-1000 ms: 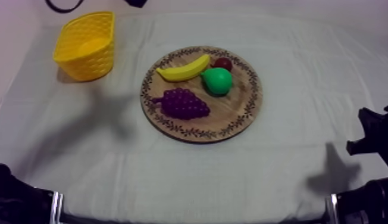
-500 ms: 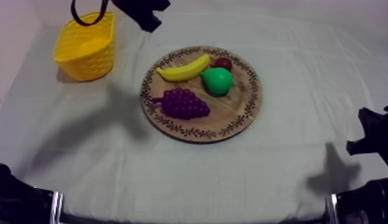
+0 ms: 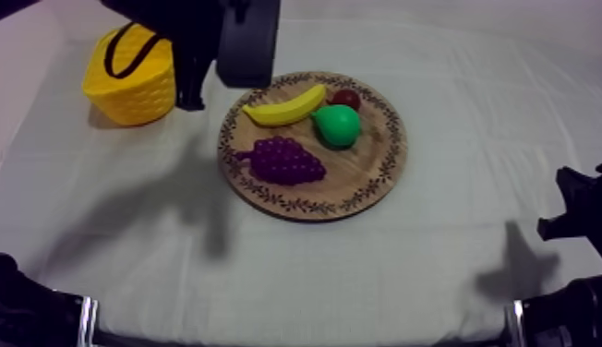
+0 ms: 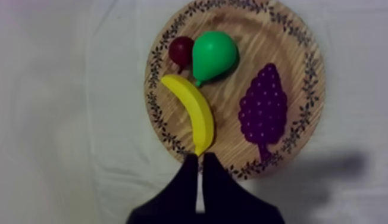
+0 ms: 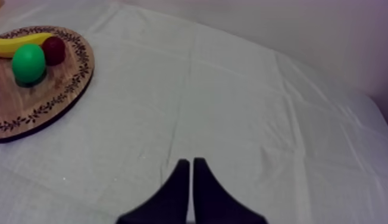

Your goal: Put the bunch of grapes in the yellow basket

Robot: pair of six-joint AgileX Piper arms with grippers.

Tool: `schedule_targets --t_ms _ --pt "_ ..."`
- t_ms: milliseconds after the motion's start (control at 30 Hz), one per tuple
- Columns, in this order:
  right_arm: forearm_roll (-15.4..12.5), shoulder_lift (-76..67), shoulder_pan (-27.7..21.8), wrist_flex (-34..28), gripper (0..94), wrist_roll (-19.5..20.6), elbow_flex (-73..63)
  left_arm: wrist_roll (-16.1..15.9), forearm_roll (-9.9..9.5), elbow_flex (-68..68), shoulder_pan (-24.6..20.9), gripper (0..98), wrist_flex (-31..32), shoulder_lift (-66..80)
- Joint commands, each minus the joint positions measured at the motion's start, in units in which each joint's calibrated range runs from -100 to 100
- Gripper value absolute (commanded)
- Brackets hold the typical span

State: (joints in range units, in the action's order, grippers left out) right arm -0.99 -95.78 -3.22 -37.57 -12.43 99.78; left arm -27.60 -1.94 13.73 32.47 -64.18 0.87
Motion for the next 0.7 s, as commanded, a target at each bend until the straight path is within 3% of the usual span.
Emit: schedule_targets --t_ms 0,100,167,300,400,667 --pt "-0.01 0.02 0.01 -0.01 0.3 0.00 -0.01 0.61 -0.49 2.16 0.18 3.7 2.00 0.14" --pt "-0.01 0.02 0.01 -0.01 0.3 0.00 -0.01 0.81 -0.95 3.65 0.35 8.5 2.79 0.21" --pt "-0.01 0.02 0.01 -0.01 0.3 0.00 -0.01 0.66 -0.98 4.06 0.30 16.7 2.59 0.17" --pt "-0.01 0.02 0.01 -0.01 0.3 0.00 -0.01 0.38 -1.22 5.16 0.13 47.4 2.22 0.07" --pt "-0.01 0.02 0.01 -0.01 0.3 0.00 -0.01 0.36 -1.58 6.14 0.14 63.0 1.91 -0.04" --pt "-0.01 0.02 0.01 -0.01 0.3 0.00 -0.01 1.85 -2.10 8.62 -0.01 83.4 1.64 -0.70"
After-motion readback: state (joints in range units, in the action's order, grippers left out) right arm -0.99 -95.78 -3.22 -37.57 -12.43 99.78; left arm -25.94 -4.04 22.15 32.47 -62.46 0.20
